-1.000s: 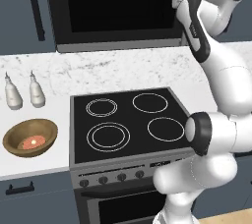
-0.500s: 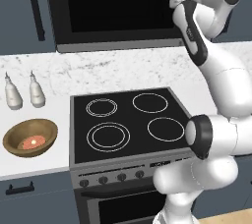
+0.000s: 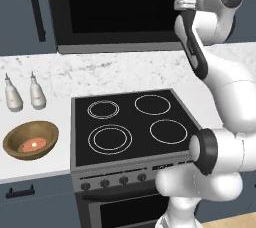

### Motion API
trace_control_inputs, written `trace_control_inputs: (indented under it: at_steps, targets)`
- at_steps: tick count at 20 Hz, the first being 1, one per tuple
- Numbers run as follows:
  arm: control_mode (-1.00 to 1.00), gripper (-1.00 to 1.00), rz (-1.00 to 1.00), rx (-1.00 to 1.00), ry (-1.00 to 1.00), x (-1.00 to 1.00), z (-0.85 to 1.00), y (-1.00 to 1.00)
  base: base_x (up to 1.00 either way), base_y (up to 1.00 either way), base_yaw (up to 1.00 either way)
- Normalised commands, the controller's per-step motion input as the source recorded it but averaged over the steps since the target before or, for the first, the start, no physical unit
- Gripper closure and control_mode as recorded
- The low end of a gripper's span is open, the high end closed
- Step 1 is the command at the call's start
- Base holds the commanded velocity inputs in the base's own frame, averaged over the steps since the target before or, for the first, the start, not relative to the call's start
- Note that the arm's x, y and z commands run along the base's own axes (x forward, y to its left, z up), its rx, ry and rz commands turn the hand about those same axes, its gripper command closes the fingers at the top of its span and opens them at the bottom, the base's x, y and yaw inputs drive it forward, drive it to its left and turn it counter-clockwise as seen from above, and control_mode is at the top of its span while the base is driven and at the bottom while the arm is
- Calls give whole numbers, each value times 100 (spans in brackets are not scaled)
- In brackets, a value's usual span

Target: Open the microwave, place the bowl with waffle inside the microwave, then close the microwave door and turn it on.

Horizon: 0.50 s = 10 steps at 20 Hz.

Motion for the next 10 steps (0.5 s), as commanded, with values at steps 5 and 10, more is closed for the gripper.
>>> trace_control_inputs:
  at_steps: [5,10]
  targets:
    - [-100,100,-13,-4,1,-83,-14,7,0,0,0]
    - [-100,100,-14,-5,3,-83,-24,16,0,0,0]
